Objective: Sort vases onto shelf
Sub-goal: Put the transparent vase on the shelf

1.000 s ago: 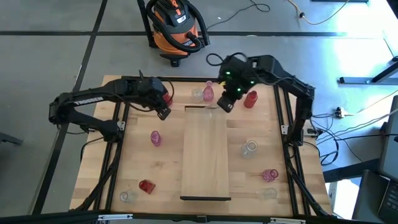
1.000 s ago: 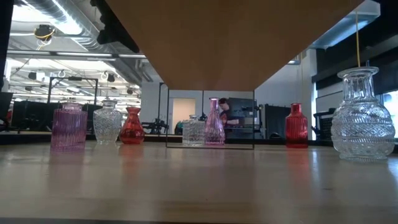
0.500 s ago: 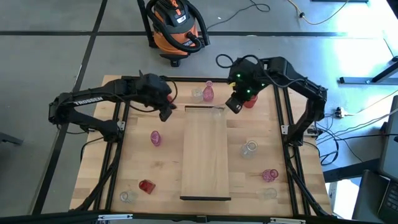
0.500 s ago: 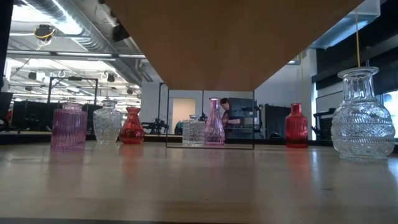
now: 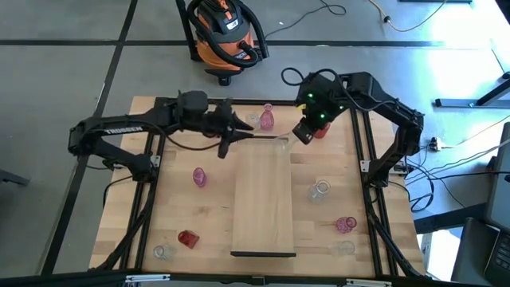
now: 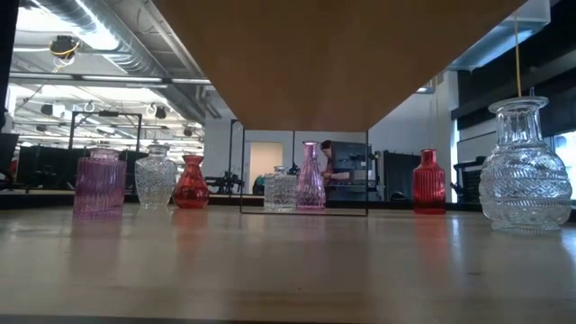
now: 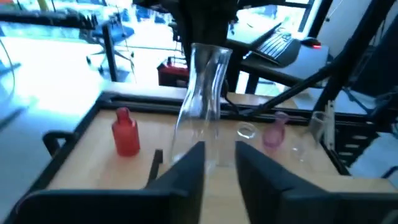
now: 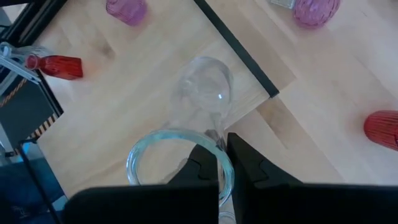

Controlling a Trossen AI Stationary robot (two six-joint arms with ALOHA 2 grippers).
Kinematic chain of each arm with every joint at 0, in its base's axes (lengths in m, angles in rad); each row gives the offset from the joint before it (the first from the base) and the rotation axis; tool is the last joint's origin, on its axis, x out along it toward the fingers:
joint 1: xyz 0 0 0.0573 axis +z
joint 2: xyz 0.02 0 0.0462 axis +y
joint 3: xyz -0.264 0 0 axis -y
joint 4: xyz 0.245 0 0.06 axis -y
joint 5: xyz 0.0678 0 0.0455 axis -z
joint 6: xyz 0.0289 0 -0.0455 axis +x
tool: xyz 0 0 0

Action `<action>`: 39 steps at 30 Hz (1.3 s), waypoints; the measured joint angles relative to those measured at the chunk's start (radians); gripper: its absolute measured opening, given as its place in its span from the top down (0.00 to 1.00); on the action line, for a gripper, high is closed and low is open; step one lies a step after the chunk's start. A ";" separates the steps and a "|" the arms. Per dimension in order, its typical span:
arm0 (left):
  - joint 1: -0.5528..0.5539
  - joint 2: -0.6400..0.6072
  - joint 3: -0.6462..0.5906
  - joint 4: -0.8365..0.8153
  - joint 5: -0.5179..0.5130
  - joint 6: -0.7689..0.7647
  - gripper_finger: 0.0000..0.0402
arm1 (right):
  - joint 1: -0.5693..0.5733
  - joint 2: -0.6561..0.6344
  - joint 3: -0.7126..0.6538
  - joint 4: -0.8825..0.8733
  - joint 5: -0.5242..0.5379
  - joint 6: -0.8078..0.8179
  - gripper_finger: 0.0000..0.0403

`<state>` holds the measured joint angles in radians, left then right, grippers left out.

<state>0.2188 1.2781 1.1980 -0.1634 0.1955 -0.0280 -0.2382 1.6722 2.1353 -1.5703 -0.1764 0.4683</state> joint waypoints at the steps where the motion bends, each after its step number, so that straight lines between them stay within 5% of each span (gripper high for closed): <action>1: -0.001 0.007 0.000 0.035 -0.011 0.012 0.69 | 0.000 0.000 0.000 0.000 0.000 0.001 1.00; 7: -0.019 0.066 0.006 0.183 -0.098 0.057 0.44 | 0.002 -0.002 0.000 0.020 -0.001 0.024 1.00; 11: -0.019 0.107 0.072 0.125 -0.123 0.064 0.36 | 0.002 -0.002 -0.001 -0.006 0.000 0.032 1.00; 17: -0.020 0.107 0.118 0.032 -0.210 0.067 0.35 | 0.002 0.004 -0.004 -0.002 -0.008 0.043 1.00; 39: -0.054 0.103 0.117 -0.109 -0.209 0.004 0.37 | 0.002 0.041 -0.082 0.000 -0.026 -0.078 1.00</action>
<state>0.1650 1.3808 1.3148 -0.2722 -0.0135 -0.0238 -0.2359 1.7134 2.0532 -1.5707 -0.2028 0.3907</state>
